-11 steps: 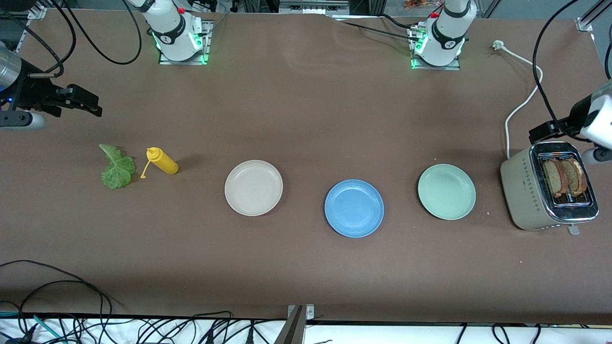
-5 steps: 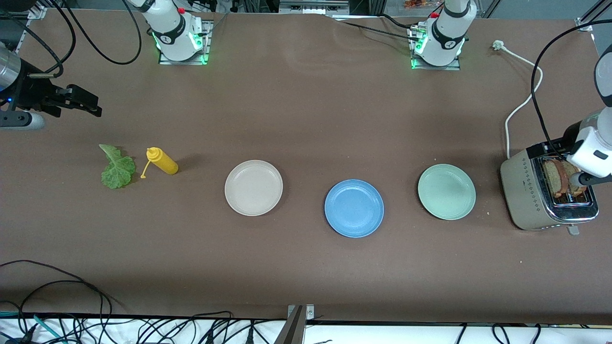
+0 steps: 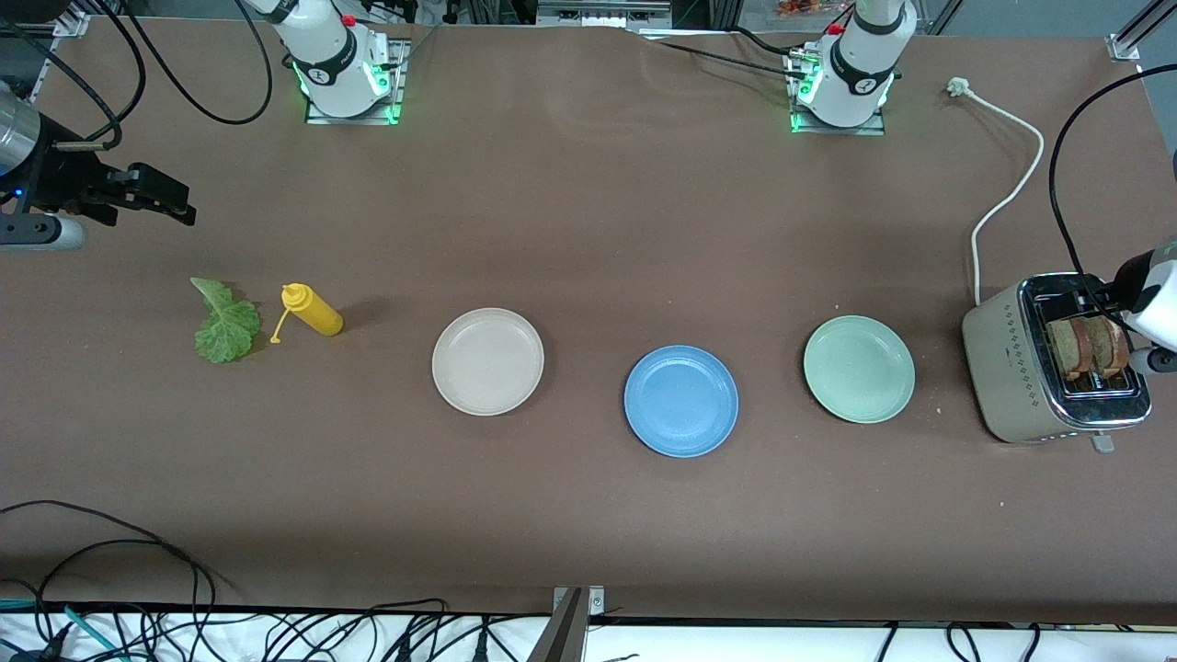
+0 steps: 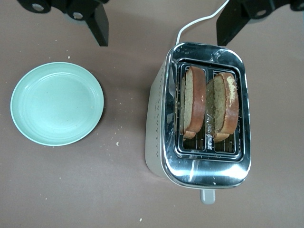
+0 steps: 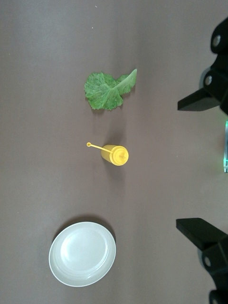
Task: Make sandwich in blue plate with both arms
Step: 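Move the left gripper over the toaster and lower toward the bread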
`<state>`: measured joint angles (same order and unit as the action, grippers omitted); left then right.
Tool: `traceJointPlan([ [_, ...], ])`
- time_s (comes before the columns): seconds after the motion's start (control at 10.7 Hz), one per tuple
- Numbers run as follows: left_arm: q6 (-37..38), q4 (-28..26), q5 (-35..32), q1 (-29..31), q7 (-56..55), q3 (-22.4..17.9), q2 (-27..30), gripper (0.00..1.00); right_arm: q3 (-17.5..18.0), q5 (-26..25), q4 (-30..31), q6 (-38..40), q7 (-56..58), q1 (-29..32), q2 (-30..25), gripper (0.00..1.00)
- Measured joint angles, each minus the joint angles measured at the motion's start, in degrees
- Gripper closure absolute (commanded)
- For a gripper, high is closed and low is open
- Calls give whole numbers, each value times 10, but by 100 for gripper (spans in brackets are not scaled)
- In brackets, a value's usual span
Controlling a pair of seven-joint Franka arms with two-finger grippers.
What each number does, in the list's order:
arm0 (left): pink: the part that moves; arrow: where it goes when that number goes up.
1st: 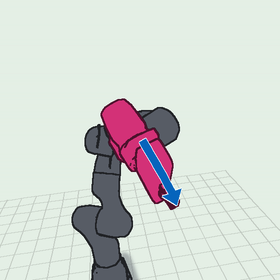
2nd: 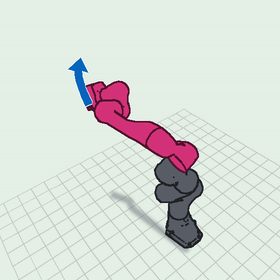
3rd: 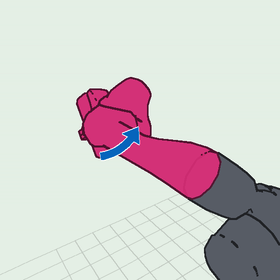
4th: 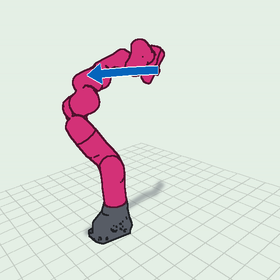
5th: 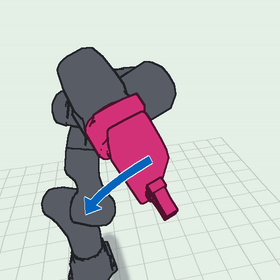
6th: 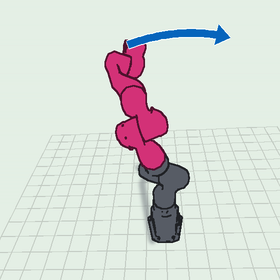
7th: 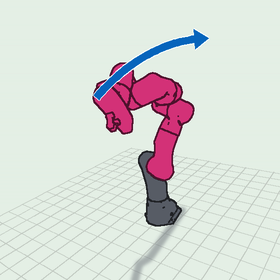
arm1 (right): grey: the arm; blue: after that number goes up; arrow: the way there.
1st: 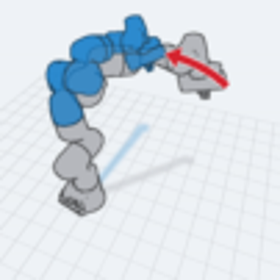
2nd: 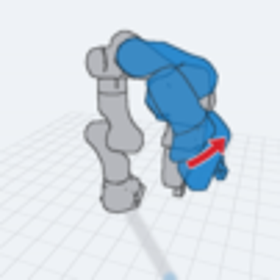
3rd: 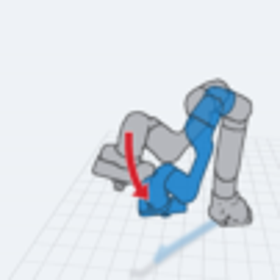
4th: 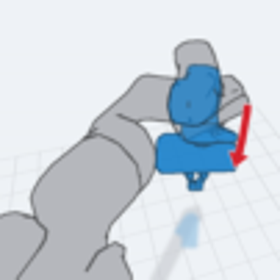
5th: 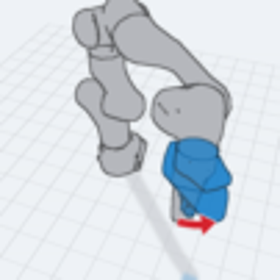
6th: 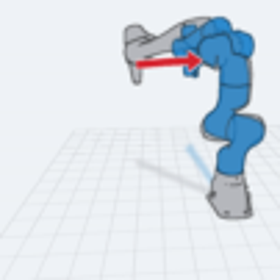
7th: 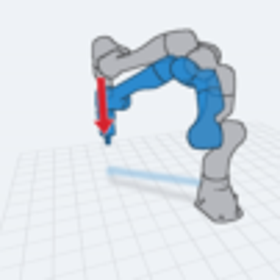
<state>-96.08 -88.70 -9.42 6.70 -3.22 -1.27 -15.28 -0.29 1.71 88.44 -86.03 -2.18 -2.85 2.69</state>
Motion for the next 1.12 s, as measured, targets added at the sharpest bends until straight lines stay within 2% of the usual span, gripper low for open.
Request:
traceJointPlan([
  [0.19, -20, 0, 17, 3, 10, 0, -10, 0, 0, 0, 0, 0, 0, 0, 0, 0],
  [0.47, -63, 1, 56, 39, 74, -1, -40, 0, 0, 0, 0, 0, 0, 0, 0, 0],
  [1.12, -81, 2, 59, 64, 105, 0, -71, 0, 0, 0, 0, 0, 0, 0, 0, 0],
])
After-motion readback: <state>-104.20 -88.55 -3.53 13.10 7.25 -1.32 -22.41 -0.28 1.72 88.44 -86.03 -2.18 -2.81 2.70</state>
